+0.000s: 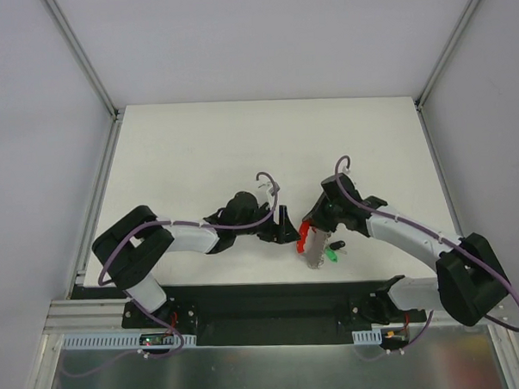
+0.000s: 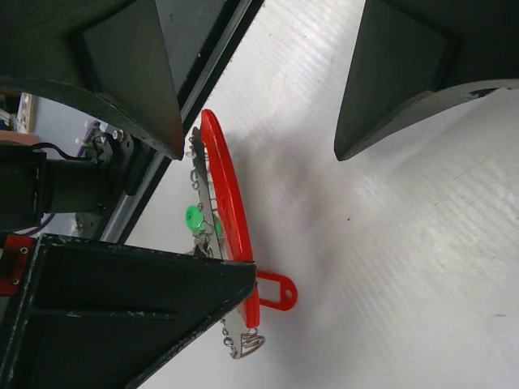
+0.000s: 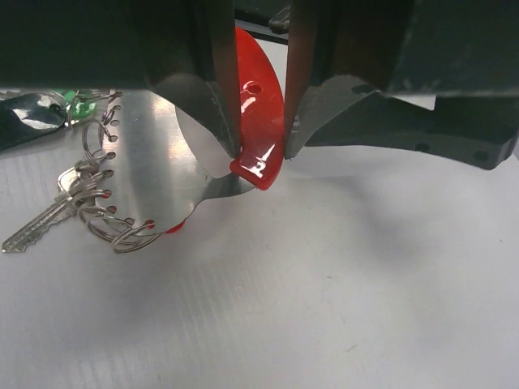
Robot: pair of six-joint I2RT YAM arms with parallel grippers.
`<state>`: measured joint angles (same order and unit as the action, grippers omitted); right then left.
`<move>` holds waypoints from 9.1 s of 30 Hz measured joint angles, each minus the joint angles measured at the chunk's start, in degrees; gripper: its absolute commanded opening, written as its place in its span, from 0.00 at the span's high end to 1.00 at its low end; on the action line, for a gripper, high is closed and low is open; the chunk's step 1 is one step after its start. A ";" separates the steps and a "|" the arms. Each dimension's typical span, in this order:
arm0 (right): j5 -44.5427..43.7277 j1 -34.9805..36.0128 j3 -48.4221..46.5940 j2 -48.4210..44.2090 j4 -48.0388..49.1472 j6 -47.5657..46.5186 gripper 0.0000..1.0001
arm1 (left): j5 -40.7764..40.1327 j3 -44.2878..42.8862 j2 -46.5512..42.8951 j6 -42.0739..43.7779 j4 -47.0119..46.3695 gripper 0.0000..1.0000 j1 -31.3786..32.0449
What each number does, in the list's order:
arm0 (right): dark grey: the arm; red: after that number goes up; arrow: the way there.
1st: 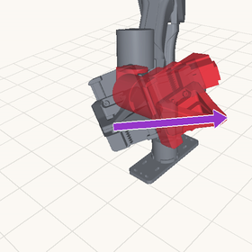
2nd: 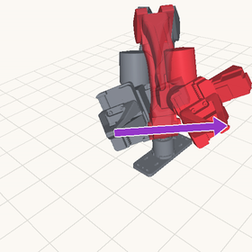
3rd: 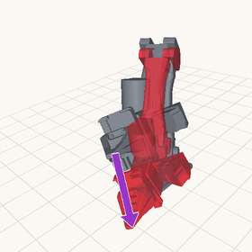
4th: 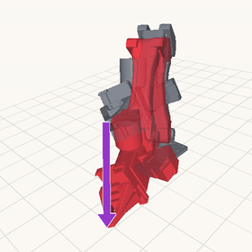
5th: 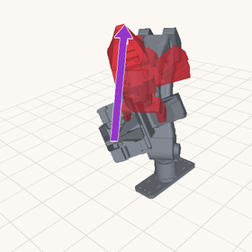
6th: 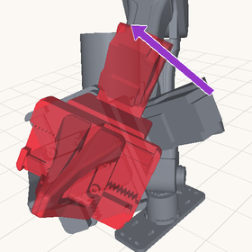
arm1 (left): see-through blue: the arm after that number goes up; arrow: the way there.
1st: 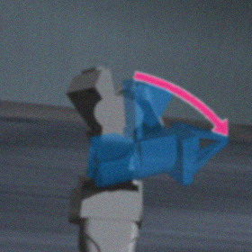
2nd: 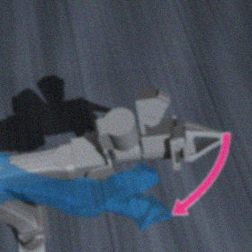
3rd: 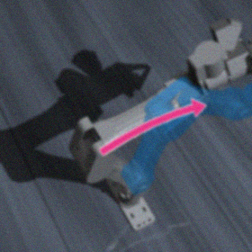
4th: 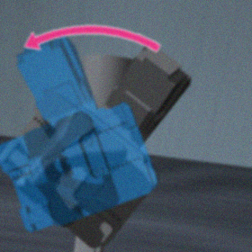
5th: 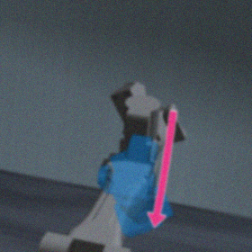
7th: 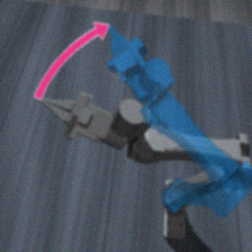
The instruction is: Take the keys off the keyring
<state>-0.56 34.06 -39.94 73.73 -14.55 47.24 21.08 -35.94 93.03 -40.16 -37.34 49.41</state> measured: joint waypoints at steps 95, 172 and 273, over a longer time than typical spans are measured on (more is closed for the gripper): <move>19.30 16.52 31.71 -24.17 65.68 -54.82 0.53 | 32.35 -23.82 -29.42 45.57 59.21 1.00 -13.00; 11.02 13.68 9.42 -17.64 23.52 -60.37 0.91 | 8.59 1.79 -33.66 16.24 29.62 1.00 -12.72; 8.70 20.63 29.38 -25.88 57.51 -65.22 0.62 | 28.72 -17.62 -32.96 32.15 50.71 1.00 -12.72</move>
<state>8.14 54.70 -10.57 47.86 42.96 -17.98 49.80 -53.56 60.07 -8.01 13.37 36.69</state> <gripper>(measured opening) 0.381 0.039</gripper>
